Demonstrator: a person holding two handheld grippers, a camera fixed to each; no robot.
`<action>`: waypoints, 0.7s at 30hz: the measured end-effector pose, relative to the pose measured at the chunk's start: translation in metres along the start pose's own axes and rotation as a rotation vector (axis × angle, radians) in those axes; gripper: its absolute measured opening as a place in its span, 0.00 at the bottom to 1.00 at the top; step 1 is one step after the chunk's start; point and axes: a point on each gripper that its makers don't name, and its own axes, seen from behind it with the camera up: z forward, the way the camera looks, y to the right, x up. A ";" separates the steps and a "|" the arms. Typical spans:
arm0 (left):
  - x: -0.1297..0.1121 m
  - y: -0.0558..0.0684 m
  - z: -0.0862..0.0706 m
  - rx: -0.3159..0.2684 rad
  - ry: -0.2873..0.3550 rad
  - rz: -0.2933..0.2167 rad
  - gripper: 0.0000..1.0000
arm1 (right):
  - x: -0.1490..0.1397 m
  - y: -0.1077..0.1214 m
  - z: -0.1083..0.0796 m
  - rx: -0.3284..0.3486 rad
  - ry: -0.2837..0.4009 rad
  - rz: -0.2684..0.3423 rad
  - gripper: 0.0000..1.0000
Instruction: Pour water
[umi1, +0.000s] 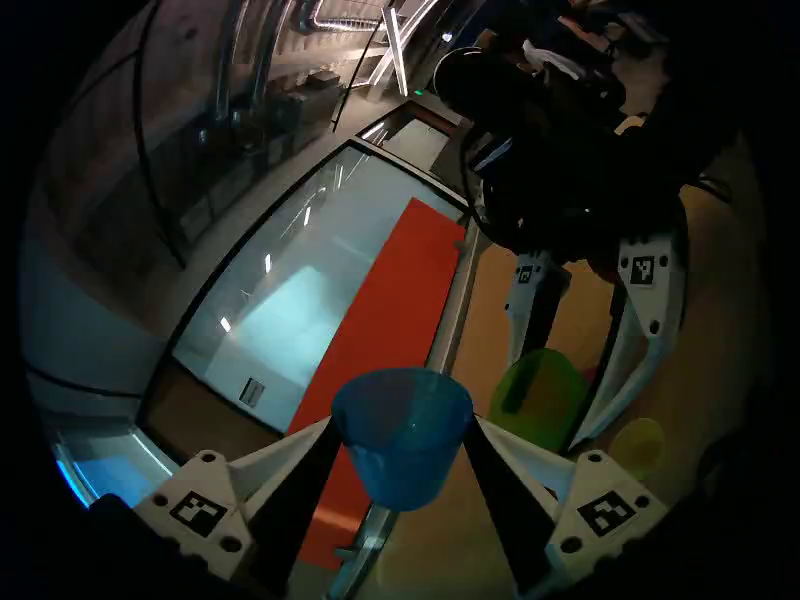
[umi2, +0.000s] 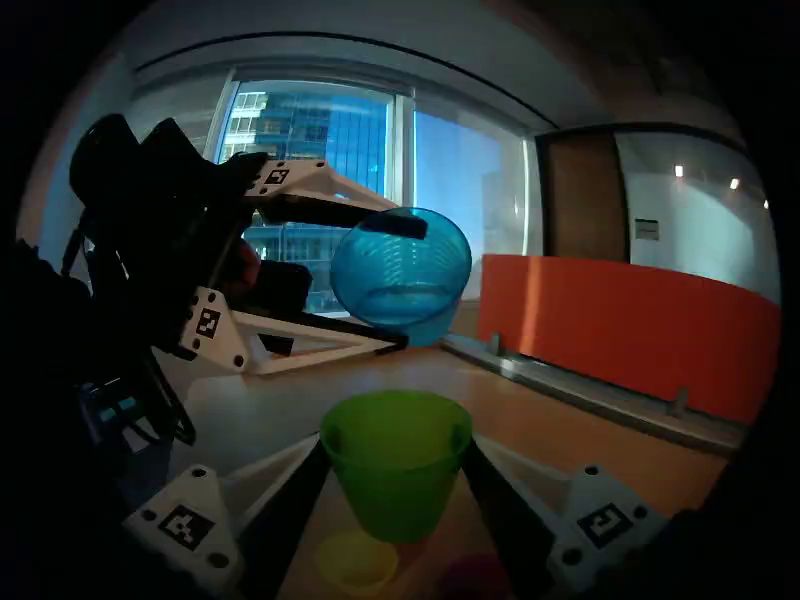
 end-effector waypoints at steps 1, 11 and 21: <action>0.001 0.000 0.000 0.003 -0.001 0.008 0.85 | 0.000 0.000 0.000 0.000 0.001 0.000 0.90; 0.007 -0.006 0.001 0.027 -0.005 0.089 0.85 | 0.001 0.000 -0.002 -0.001 0.003 -0.002 0.90; 0.011 -0.008 0.000 0.046 -0.008 0.159 0.85 | 0.003 0.000 -0.003 -0.002 0.005 -0.005 0.90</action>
